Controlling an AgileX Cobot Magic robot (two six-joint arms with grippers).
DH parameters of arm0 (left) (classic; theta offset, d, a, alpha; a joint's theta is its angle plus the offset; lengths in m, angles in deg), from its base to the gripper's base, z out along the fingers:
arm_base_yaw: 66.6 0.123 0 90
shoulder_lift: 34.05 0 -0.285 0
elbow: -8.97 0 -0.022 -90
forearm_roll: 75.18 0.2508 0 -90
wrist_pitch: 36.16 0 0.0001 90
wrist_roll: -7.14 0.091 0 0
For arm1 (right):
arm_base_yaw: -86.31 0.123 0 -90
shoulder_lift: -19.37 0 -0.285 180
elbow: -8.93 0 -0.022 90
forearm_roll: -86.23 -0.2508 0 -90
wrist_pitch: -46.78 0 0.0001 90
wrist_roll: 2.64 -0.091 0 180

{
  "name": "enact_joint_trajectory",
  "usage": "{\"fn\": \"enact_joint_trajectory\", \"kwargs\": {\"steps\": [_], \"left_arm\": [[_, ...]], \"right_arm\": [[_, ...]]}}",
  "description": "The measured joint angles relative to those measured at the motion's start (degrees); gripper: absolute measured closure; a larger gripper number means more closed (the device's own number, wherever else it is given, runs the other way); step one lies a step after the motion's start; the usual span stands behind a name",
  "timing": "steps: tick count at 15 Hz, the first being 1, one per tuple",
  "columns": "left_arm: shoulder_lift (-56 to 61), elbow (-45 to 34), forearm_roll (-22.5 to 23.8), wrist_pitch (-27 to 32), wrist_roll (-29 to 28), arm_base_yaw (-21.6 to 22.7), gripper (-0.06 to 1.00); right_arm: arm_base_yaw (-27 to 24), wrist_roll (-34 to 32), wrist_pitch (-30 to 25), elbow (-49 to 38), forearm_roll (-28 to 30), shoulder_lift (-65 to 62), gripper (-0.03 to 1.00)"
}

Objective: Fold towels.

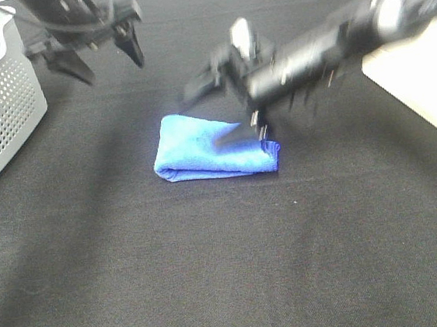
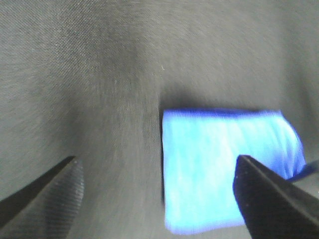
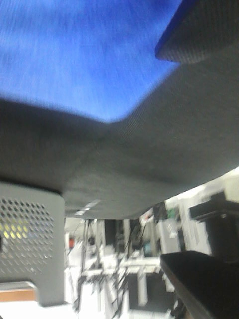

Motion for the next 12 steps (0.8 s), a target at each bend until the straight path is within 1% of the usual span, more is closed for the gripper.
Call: {"fn": "enact_joint_trajectory", "kwargs": {"steps": [1,2,3,5,7,8,10,11,12], "left_arm": [[1.72,0.0,0.46,1.55,0.63,0.0,0.16],[1.72,0.0,0.46,1.55,0.63,0.0,0.16],[3.5,0.0,1.03,3.32,0.97,0.0,0.16],[6.42,0.0,3.61,6.59,2.12,0.0,0.16],[10.26,-0.86,7.96,6.65,2.46,0.0,0.16],[12.78,-2.58,9.68,6.7,2.69,0.0,0.16],[20.8,-9.97,11.97,6.7,3.78,0.0,0.16],[28.36,-18.39,12.83,6.76,4.41,0.0,0.16],[33.4,-24.06,12.95,6.82,4.58,0.0,0.16]], "right_arm": [[0.0,-1.43,-0.52,0.0,4.13,-3.55,0.01],[0.0,-1.43,-0.52,0.0,4.13,-3.55,0.01],[0.0,-4.13,-0.97,0.0,9.4,-6.65,0.01],[0.06,-10.83,-1.15,0.0,22.46,-12.32,0.01],[0.06,-17.36,-1.2,-0.23,33.29,-17.65,0.01],[0.06,-19.37,-1.2,-1.09,37.01,-20.57,0.01],[0.06,-22.23,-1.2,-4.07,42.86,-27.22,0.01],[0.06,-23.55,-1.2,-7.73,45.49,-32.26,0.01],[0.06,-24.06,-1.03,-10.31,46.75,-36.1,0.01]]}}
